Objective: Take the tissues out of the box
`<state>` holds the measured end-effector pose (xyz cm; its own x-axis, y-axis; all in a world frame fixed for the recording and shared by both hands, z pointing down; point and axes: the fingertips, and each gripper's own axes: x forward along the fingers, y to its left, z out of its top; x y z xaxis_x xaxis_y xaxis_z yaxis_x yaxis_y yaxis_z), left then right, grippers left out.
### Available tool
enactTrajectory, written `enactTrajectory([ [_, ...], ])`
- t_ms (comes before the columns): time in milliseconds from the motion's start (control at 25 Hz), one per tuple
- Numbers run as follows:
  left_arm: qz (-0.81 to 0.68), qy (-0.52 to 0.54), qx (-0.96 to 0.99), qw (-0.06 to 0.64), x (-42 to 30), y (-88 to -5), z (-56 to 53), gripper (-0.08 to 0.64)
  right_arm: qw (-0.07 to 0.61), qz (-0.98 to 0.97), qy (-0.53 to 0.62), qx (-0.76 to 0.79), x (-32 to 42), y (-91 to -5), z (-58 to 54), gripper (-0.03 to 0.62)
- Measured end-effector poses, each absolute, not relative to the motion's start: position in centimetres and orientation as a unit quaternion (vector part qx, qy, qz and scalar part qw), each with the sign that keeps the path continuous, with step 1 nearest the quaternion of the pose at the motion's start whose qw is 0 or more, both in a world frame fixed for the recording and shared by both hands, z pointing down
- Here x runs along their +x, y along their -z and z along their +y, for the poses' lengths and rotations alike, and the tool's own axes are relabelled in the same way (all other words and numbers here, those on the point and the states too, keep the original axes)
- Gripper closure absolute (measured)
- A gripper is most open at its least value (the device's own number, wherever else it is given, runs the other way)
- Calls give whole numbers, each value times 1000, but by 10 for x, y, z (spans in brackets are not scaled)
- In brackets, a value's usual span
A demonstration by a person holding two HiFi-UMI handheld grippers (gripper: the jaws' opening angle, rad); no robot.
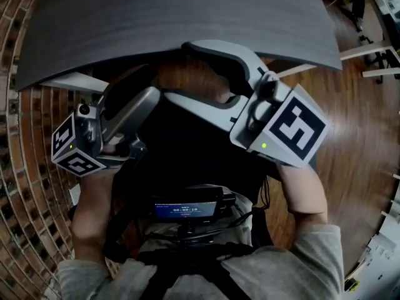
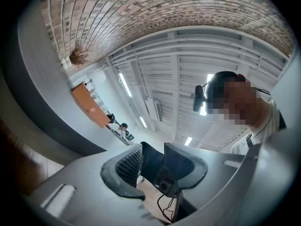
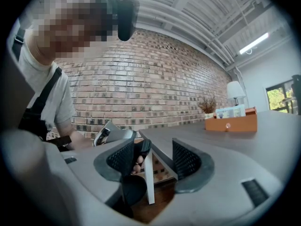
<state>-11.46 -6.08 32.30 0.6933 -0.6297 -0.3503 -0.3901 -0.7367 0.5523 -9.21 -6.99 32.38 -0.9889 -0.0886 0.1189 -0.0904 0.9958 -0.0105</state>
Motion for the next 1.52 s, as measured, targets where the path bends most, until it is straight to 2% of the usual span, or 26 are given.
enactTrajectory([
  [240, -295, 261, 895, 210, -117, -321, -60, 428, 47, -998, -19, 46, -91, -323, -70, 337],
  [360, -306, 252, 900, 181, -125, -314, -63, 428, 27, -998, -20, 50, -93, -318, -76, 337],
  [560, -367, 173, 911, 76, -142, -289, -71, 428, -2, -998, -45, 42, -94, -316, -69, 337],
  [720, -406, 41, 908, -90, -160, -226, -130, 425, -33, -997, -59, 27, -93, -307, -69, 337],
  [840, -402, -78, 897, -165, -161, -196, -208, 318, -48, -996, -69, 20, -91, -303, -70, 337],
  [960, -390, -181, 888, -163, -164, -197, -298, 194, -56, -995, -84, 13, -91, -300, -70, 337],
  [1000, -389, -213, 882, -158, -167, -202, -325, 179, -59, -994, -88, 11, -90, -299, -69, 337],
  [1200, -347, -336, 866, -125, -174, -242, -426, 176, -63, -994, -86, 16, -87, -303, -78, 337],
  [1280, -306, -382, 866, -103, -171, -266, -437, 137, -67, -994, -88, 17, -85, -300, -79, 337],
  [1400, -251, -456, 849, -90, -170, -298, -441, 135, -72, -993, -94, 18, -82, -296, -80, 337],
  [1520, -236, -485, 838, -73, -171, -316, -451, 138, -70, -993, -95, 20, -81, -297, -81, 337],
])
